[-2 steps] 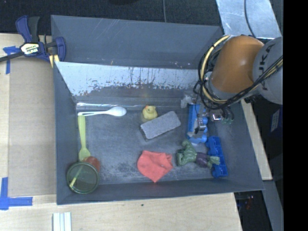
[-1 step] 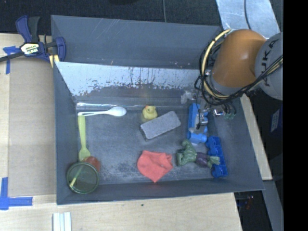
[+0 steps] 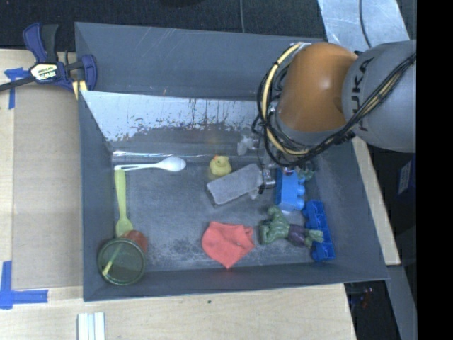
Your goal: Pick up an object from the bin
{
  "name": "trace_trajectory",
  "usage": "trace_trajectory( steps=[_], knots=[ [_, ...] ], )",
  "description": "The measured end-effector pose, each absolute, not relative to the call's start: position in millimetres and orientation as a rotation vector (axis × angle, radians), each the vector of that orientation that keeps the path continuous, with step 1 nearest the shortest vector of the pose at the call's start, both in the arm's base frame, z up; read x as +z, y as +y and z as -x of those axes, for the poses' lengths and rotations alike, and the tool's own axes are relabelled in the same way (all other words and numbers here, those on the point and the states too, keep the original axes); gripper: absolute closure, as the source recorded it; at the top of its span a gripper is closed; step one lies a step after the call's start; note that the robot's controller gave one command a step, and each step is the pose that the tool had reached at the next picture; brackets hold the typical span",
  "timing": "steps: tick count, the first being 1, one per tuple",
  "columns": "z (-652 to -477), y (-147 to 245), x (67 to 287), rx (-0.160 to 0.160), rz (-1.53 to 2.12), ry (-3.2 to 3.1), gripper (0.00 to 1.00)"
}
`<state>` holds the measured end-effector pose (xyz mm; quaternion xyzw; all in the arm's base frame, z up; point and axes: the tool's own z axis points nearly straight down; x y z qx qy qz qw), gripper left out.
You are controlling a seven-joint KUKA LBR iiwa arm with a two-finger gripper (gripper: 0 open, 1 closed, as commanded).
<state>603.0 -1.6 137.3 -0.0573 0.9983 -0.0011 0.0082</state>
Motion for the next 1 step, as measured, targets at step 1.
trace_trajectory(
  steps=[1],
  knots=[
    [-602.4, 8.2, 142.7, 0.000, 0.205, 3.114, 0.00]
  ],
)
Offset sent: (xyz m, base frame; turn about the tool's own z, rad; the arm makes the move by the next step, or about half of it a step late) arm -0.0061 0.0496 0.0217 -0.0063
